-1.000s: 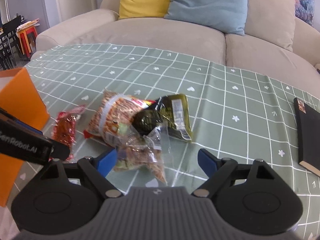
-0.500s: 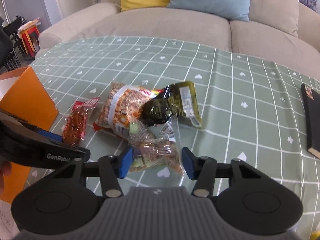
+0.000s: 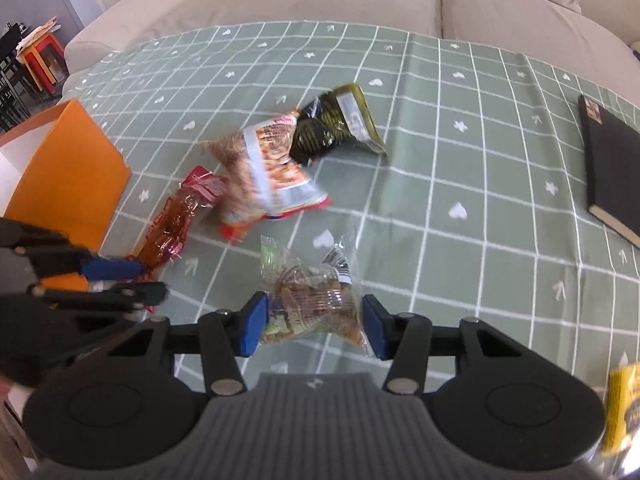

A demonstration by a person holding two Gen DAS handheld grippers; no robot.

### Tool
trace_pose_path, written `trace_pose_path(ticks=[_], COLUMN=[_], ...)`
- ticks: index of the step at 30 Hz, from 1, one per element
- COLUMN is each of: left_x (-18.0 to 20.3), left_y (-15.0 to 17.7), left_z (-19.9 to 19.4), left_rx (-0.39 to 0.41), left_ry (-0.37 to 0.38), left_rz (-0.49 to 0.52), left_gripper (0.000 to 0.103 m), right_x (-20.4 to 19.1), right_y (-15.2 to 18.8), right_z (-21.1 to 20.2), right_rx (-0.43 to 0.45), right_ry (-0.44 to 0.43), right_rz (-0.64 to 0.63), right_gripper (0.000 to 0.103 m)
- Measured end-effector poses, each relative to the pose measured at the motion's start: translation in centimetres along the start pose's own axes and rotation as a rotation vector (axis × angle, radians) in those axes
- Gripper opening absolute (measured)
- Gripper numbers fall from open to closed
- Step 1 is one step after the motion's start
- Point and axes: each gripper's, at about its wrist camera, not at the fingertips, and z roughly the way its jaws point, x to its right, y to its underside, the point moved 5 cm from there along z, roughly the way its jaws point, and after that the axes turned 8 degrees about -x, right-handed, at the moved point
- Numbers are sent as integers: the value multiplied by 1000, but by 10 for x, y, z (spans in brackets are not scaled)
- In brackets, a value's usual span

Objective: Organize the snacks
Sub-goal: 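Grasp the red duck-neck pack with the left tool while the right tool grasps the clear snack bag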

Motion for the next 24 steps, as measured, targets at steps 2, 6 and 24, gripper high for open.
trace_pose_path(ticks=[2, 6, 24], left_x=[4, -1, -32], left_y=[12, 26, -39], left_z=[1, 2, 3], left_rx=[-25, -5, 171], left_ry=[56, 54, -108], left_rz=[6, 5, -100], left_gripper=[5, 8, 85], right_x=[2, 3, 6], right_y=[11, 34, 19], right_z=[-3, -11, -3], right_rx=[-16, -25, 84], right_ry=[-7, -7, 2], right_rz=[20, 39, 71], right_gripper=[49, 49, 50])
